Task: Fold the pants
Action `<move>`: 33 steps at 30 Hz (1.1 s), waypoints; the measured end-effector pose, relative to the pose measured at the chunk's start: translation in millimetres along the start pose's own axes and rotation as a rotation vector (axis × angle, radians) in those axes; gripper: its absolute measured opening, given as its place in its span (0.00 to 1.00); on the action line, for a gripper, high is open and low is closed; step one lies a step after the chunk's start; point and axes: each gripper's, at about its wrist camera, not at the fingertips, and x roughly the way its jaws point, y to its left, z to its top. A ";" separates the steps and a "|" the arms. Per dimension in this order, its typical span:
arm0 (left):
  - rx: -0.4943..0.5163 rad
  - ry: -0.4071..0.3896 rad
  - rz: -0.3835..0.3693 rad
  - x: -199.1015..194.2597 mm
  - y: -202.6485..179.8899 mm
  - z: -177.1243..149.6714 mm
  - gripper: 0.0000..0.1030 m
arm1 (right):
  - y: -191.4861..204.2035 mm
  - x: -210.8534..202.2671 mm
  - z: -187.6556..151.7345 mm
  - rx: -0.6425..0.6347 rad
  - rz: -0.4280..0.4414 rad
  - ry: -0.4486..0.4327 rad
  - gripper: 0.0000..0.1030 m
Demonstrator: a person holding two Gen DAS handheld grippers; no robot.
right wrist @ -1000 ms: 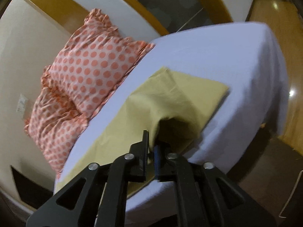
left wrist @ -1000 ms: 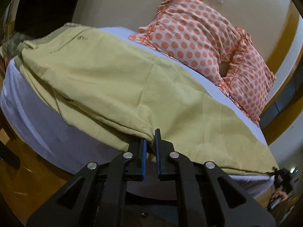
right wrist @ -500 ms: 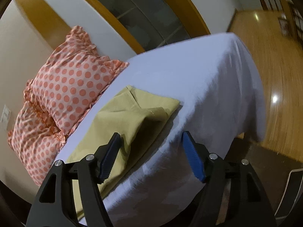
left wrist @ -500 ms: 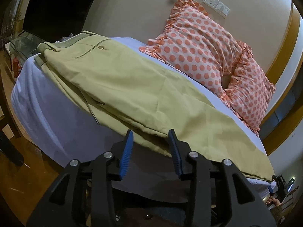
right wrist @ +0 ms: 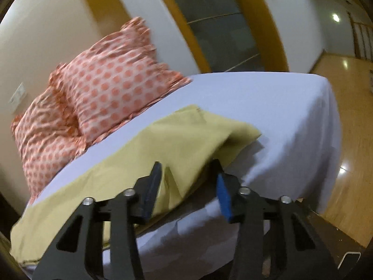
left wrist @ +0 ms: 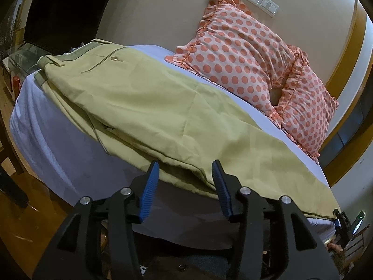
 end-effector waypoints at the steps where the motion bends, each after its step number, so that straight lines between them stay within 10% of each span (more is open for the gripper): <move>1: 0.000 -0.001 0.000 -0.2 -0.2 -0.3 0.47 | 1.5 2.3 -1.1 -0.001 0.006 0.004 0.34; 3: -0.001 -0.001 -0.003 0.2 0.3 0.3 0.47 | -3.9 7.3 -1.4 0.050 0.048 0.017 0.10; 7: -0.016 -0.008 -0.012 -1.4 6.0 1.3 0.48 | 18.9 10.0 10.6 0.040 0.121 -0.007 0.06; 12: -0.017 -0.015 -0.015 -4.4 8.7 -1.3 0.50 | 133.8 2.6 27.8 -0.083 0.473 -0.015 0.06; 16: 0.010 -0.012 -0.017 -6.6 7.1 -5.9 0.53 | 254.9 5.1 -15.0 -0.266 0.755 0.143 0.06; 19: 0.064 -0.001 -0.008 -8.4 3.6 -10.9 0.57 | 350.4 9.9 -98.4 -0.580 0.846 0.437 0.08; 22: 0.105 0.020 -0.018 -8.5 2.7 -14.6 0.61 | 378.7 5.4 -147.2 -0.755 0.818 0.565 0.28; 25: 0.122 0.039 -0.043 -5.5 5.4 -15.1 0.65 | 370.7 1.5 -139.6 -0.722 0.815 0.520 0.70; 33: 0.093 0.064 -0.074 11.8 10.1 -11.4 0.67 | 336.5 11.9 -107.6 -0.561 0.767 0.478 0.77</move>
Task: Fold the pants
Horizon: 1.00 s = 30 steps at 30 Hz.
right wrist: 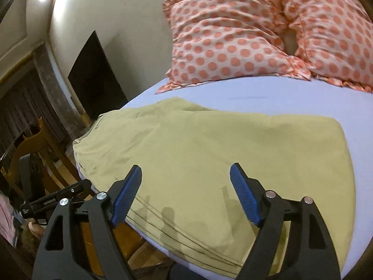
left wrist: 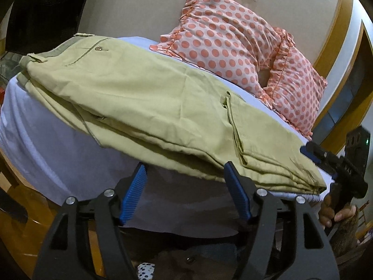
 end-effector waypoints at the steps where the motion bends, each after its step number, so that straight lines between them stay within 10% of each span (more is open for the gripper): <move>1: -0.009 0.002 -0.002 1.3 1.4 0.9 0.68 | -0.9 1.0 -2.2 0.010 -0.001 0.000 0.77; 17: -0.369 -0.125 0.075 -7.7 84.4 71.1 0.65 | -6.3 13.8 -10.8 0.066 0.021 0.013 0.79; 20: -0.496 -0.126 0.077 -8.7 117.6 84.2 0.55 | -12.0 12.4 -11.4 0.083 0.025 0.002 0.79; 23: -0.571 -0.128 0.117 -7.6 142.8 91.7 0.24 | -17.2 10.0 -11.3 0.098 0.034 -0.012 0.81; 30: -0.164 -0.114 0.370 -5.5 44.7 149.1 0.13 | -40.4 -16.4 -9.6 0.142 0.017 -0.087 0.82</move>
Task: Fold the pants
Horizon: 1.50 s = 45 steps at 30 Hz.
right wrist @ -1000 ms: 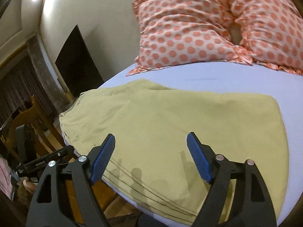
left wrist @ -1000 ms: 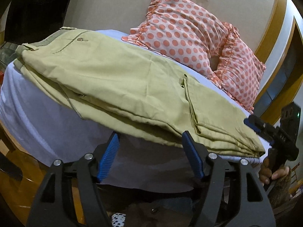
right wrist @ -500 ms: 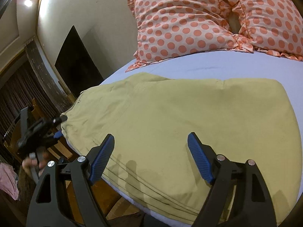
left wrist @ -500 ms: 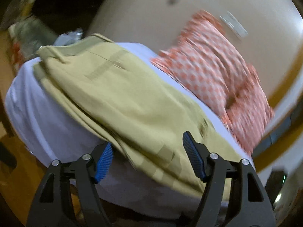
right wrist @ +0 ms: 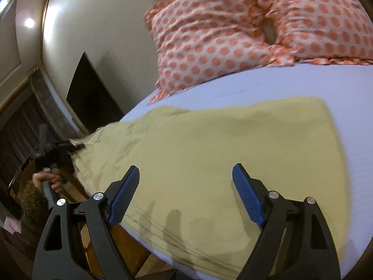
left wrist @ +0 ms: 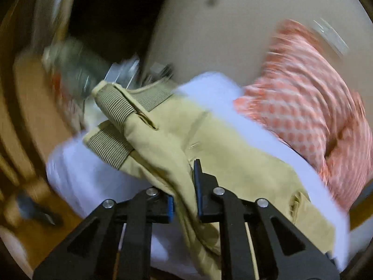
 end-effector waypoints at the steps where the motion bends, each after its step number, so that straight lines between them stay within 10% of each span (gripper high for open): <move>1: 0.071 -0.028 -0.019 -10.1 -25.4 4.8 0.12 | -4.9 -5.3 1.4 0.009 -0.012 -0.017 0.82; 7: 0.663 -0.156 -0.350 -78.8 -226.0 -62.1 0.11 | -53.6 -56.2 11.4 0.136 -0.157 -0.165 0.82; 10: 0.915 -0.041 -0.550 -83.1 -287.9 -149.8 0.05 | -80.6 -86.6 11.1 0.225 -0.226 -0.240 0.82; 14: 1.132 0.087 -0.544 -58.7 -308.3 -241.4 0.03 | -100.5 -101.3 8.7 0.286 -0.262 -0.247 0.82; 18: 1.050 0.113 -0.606 -69.0 -280.8 -238.1 0.08 | -100.5 -90.3 13.2 0.320 -0.126 -0.199 0.82; 23: 0.845 0.050 -0.539 -75.1 -232.9 -197.7 0.50 | -77.8 -43.7 27.4 0.393 0.158 -0.042 0.78; 29: 0.692 0.059 -0.460 -58.5 -199.2 -169.4 0.59 | -54.6 22.8 36.0 0.433 0.015 0.192 0.72; 35: 0.654 0.070 -0.453 -52.7 -184.6 -164.0 0.63 | -55.7 43.9 40.7 0.511 -0.066 0.153 0.72; 40: 0.620 0.061 -0.455 -51.7 -172.9 -159.2 0.65 | -67.7 48.4 34.9 0.572 -0.099 0.072 0.28; 45: 0.588 0.058 -0.455 -51.0 -168.4 -153.5 0.65 | -82.0 48.3 29.8 0.637 0.025 -0.002 0.15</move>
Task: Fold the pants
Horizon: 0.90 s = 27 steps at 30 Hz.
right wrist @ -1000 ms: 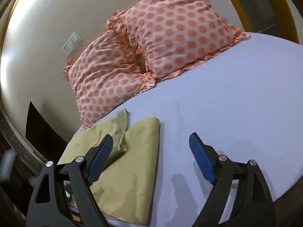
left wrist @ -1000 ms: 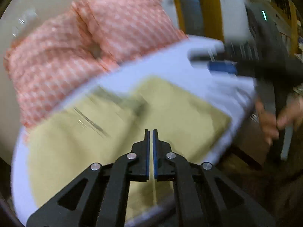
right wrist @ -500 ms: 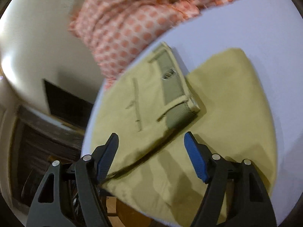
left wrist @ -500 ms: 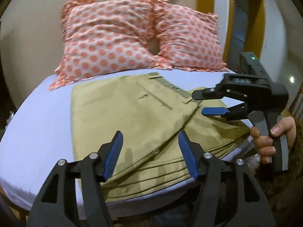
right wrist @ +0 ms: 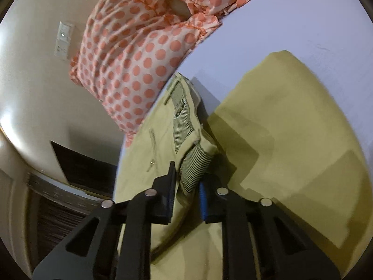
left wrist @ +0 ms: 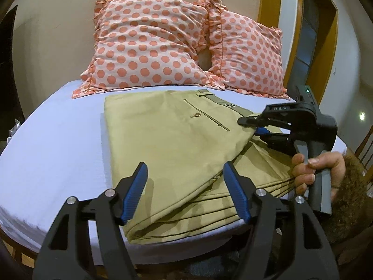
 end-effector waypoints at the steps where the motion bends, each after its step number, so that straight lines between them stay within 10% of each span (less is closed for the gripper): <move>1: -0.003 -0.003 0.005 -0.9 0.5 0.6 0.65 | 0.9 -1.5 0.8 0.003 0.030 -0.008 0.14; 8: -0.016 -0.038 0.033 -10.4 6.2 4.3 0.68 | 23.7 -63.4 -1.8 -0.087 0.126 -0.176 0.12; 15: -0.073 -0.011 0.028 5.9 31.3 12.5 0.70 | 6.1 -114.2 -66.7 -0.235 -0.097 -0.142 0.14; 19: -0.141 0.041 -0.001 25.2 57.1 25.5 0.75 | 3.6 -134.0 -68.7 -0.319 -0.210 -0.146 0.36; 21: -0.170 0.068 -0.024 33.4 69.7 31.0 0.76 | 5.3 -148.6 -58.0 -0.333 -0.191 -0.213 0.81; 27: -0.163 0.202 -0.117 77.9 88.8 50.3 0.80 | -6.9 -110.8 14.0 -0.301 -0.231 -0.088 0.68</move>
